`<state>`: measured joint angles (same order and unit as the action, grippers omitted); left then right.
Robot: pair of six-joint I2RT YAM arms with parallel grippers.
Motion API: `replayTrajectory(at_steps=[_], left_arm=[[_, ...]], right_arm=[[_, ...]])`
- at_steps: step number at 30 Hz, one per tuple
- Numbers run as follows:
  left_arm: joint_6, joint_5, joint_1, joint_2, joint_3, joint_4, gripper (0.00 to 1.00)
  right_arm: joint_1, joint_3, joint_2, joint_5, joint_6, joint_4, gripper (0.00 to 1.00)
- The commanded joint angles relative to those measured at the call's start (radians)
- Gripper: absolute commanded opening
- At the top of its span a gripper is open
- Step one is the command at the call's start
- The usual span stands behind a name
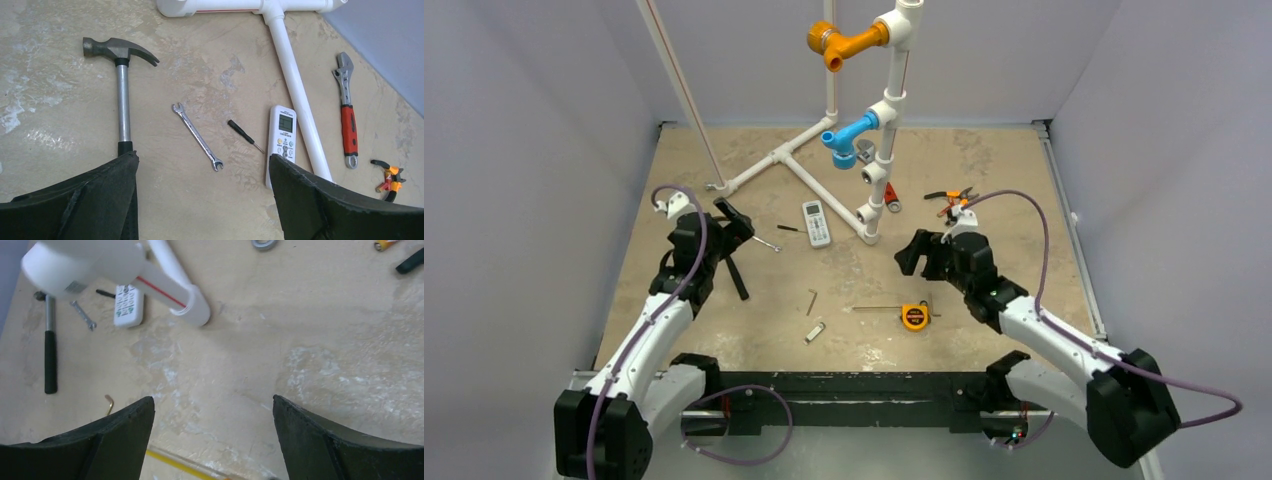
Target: Load the batteries into the remote control
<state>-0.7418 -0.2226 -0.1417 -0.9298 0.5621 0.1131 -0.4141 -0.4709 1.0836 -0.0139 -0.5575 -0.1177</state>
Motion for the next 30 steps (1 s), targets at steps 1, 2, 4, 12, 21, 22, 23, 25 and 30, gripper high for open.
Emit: replayTrajectory(at_steps=[1, 2, 4, 12, 21, 22, 23, 25, 30], left_arm=[[0.079, -0.015, -0.034, 0.029, 0.003, -0.056, 1.00], [0.088, -0.024, -0.049, 0.030, -0.002, -0.064, 1.00], [0.115, -0.028, -0.072, 0.021, -0.016, -0.095, 1.00], [0.197, -0.001, -0.083, -0.005, -0.092, -0.256, 0.99], [0.196, -0.016, -0.040, 0.032, -0.119, -0.257, 1.00], [0.189, -0.039, -0.039, 0.037, -0.120, -0.245, 1.00], [0.184, -0.063, -0.039, 0.038, -0.119, -0.233, 1.00], [0.175, -0.104, -0.038, 0.039, -0.114, -0.209, 1.00], [0.159, -0.158, -0.036, 0.041, -0.097, -0.148, 1.00]], right_arm=[[-0.171, 0.075, -0.123, 0.211, -0.008, 0.043, 0.84], [-0.219, 0.086, -0.139, 0.236, -0.008, 0.048, 0.84], [-0.330, 0.084, -0.148, 0.292, 0.002, 0.057, 0.84], [-0.697, -0.077, 0.111, 0.494, 0.108, -0.024, 0.82], [-0.709, -0.483, 0.543, 0.452, 0.188, -0.028, 0.81], [-0.709, -0.527, 0.577, 0.443, 0.195, -0.023, 0.81], [-0.709, -0.568, 0.612, 0.444, 0.201, -0.013, 0.81], [-0.708, -0.649, 0.675, 0.454, 0.215, 0.007, 0.81], [-0.684, -0.837, 0.815, 0.527, 0.203, 0.107, 0.81]])
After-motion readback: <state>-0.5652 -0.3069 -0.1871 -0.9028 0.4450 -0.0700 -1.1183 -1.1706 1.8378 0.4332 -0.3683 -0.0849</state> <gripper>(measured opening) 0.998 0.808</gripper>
